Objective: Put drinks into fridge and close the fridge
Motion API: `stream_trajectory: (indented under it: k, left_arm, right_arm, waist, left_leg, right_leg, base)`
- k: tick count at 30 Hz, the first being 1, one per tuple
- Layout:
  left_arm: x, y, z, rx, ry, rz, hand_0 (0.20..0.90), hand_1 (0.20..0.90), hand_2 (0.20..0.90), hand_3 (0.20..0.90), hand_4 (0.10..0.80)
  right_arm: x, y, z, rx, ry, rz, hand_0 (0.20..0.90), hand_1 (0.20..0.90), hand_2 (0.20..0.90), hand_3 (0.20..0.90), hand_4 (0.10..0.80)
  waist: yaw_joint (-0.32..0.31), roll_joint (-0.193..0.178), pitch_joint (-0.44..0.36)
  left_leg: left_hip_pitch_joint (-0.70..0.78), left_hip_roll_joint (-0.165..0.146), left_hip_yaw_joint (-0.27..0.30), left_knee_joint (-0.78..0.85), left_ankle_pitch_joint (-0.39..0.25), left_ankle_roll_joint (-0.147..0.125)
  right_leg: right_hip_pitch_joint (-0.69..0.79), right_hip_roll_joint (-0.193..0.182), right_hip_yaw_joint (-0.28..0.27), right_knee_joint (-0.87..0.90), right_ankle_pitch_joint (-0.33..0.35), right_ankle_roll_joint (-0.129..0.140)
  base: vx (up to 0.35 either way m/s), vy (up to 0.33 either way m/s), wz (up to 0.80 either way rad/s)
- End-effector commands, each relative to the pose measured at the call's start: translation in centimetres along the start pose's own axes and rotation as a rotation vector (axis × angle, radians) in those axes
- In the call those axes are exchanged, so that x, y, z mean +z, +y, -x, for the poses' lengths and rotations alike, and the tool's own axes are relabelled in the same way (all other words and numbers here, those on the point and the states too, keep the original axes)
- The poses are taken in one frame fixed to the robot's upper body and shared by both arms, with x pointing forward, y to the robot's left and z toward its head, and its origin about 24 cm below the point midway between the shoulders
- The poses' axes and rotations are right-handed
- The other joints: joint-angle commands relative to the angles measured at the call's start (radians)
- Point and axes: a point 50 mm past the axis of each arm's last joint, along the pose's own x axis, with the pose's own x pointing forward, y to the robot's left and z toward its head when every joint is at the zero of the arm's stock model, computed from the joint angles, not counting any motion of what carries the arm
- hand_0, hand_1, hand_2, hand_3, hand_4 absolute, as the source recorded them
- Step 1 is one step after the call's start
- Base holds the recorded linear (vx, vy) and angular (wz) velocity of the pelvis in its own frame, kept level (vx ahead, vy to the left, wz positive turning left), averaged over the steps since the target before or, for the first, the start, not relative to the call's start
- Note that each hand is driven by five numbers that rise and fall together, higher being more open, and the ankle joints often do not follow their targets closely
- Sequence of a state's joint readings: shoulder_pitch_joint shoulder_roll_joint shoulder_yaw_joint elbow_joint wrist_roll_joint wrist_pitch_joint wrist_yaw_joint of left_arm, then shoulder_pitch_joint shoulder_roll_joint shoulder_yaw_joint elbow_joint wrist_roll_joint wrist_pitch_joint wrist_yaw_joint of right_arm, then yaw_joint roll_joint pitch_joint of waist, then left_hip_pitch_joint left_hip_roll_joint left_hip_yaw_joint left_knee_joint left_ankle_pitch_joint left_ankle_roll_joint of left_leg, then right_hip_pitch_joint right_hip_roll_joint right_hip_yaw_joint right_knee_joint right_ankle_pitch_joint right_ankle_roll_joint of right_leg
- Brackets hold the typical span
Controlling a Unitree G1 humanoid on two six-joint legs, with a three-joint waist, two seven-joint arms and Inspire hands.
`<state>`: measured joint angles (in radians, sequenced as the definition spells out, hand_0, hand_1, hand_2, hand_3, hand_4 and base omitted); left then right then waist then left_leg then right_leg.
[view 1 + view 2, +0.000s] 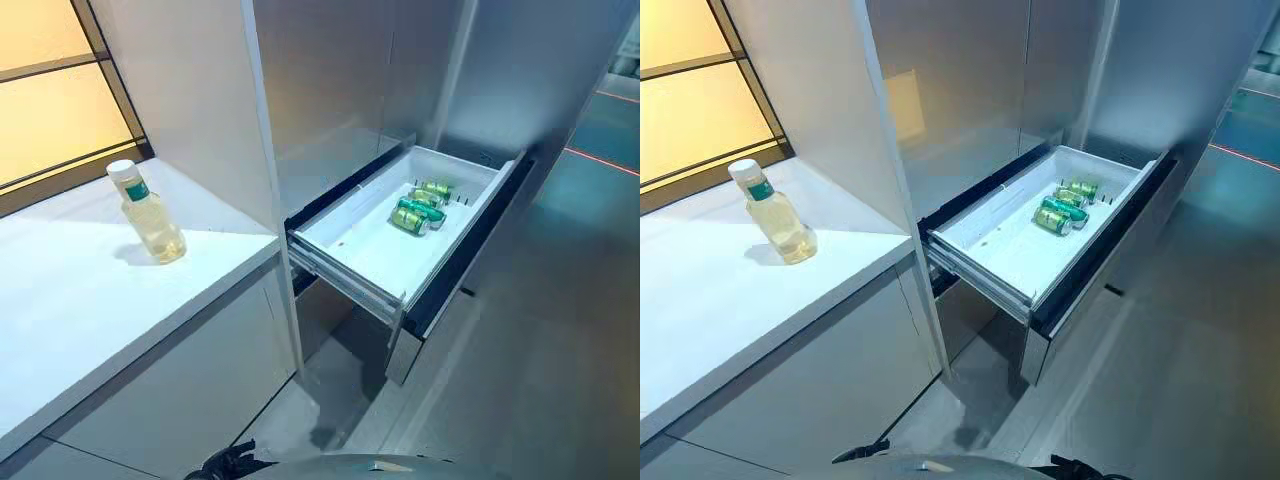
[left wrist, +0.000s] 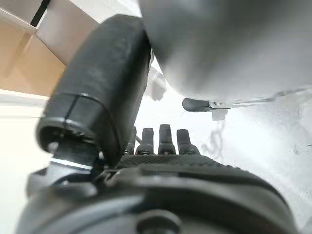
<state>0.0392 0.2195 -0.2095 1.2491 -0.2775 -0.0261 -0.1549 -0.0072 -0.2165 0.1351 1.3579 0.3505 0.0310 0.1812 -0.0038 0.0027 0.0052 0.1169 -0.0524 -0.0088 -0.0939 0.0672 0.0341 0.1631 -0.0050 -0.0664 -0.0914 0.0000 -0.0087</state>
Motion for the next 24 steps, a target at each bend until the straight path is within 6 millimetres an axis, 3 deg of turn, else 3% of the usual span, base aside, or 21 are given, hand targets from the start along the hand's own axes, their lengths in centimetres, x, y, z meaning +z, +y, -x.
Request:
stream_trajectory:
  k: [1, 8, 13, 16, 20, 22, 24]
  left_arm:
    - [1.8, -1.1, -0.5, -0.009, -0.059, -0.005, 0.9, 0.9, 0.9, 0.9, 0.8]
    - [3.2, 0.4, -0.3, 0.195, -0.158, -0.081, 0.9, 0.9, 0.9, 0.9, 0.8]
    - [6.8, 0.7, 0.2, 0.209, -0.348, -0.161, 0.9, 0.9, 0.9, 0.9, 0.8]
    - [11.1, -0.8, 1.0, -0.055, -0.503, -0.158, 0.9, 0.9, 0.9, 0.9, 0.8]
    - [14.1, -3.0, 2.6, -0.385, -0.56, -0.199, 0.9, 0.9, 0.9, 0.9, 0.8]
    - [16.6, -3.2, 4.9, -0.628, -0.611, -0.179, 0.9, 0.9, 0.9, 0.9, 0.8]
    - [20.5, -3.6, 8.8, -0.811, -0.715, -0.177, 0.9, 0.9, 0.9, 0.9, 0.8]
  right_arm:
    - [1.7, 0.7, -0.2, 0.028, -0.024, 0.035, 0.9, 0.9, 0.9, 0.9, 0.8]
    - [1.9, 0.5, -0.2, 0.026, -0.022, 0.036, 0.9, 0.9, 0.9, 0.9, 0.8]
    - [2.5, 0.0, -0.1, 0.02, -0.027, 0.039, 0.9, 0.9, 0.9, 0.9, 0.8]
    - [3.0, -0.7, 0.1, 0.008, -0.038, 0.037, 0.9, 0.9, 0.9, 0.9, 0.8]
    - [3.3, -1.5, 0.3, -0.003, -0.045, 0.049, 0.9, 0.9, 0.9, 0.9, 0.8]
    - [3.2, -2.1, 0.5, -0.011, -0.043, 0.062, 0.9, 0.9, 0.9, 0.9, 0.8]
    - [2.7, -2.4, 0.6, -0.017, -0.041, 0.061, 0.9, 0.9, 0.9, 0.9, 0.8]
  waist:
    - [0.018, 0.007, 0.023]
    - [0.02, 0.007, 0.024]
    - [0.025, 0.013, 0.029]
    - [0.032, 0.024, 0.034]
    - [0.032, 0.042, 0.039]
    - [0.03, 0.054, 0.038]
    - [0.032, 0.059, 0.034]
  left_leg:
    - [0.038, 0.006, 0.033, 0.01, -0.092, -0.004]
    - [0.038, 0.006, 0.03, 0.01, -0.091, -0.006]
    - [0.033, 0.008, 0.028, 0.013, -0.088, -0.01]
    - [0.029, 0.007, 0.025, 0.014, -0.088, -0.01]
    - [0.025, 0.008, 0.025, 0.014, -0.086, -0.008]
    - [0.029, 0.009, 0.026, 0.01, -0.086, -0.007]
    - [0.031, 0.009, 0.026, 0.008, -0.089, -0.006]
  right_leg:
    - [-0.027, -0.022, -0.029, 0.024, 0.017, 0.043]
    - [-0.026, -0.021, -0.029, 0.025, 0.015, 0.042]
    - [-0.028, -0.021, -0.03, 0.027, 0.012, 0.042]
    - [-0.031, -0.021, -0.032, 0.029, 0.012, 0.041]
    - [-0.038, -0.02, -0.028, 0.035, 0.012, 0.043]
    - [-0.038, -0.021, -0.026, 0.036, 0.011, 0.048]
    - [-0.034, -0.023, -0.026, 0.034, 0.011, 0.05]
  base:
    - [0.0, 0.0, 0.0]
    - [0.0, 0.0, 0.0]
    - [0.0, 0.0, 0.0]
    - [-0.009, 0.01, 0.02]
    - [-0.021, 0.04, 0.03]
    - [0.009, 0.053, 0.0]
    - [0.016, 0.031, 0.02]
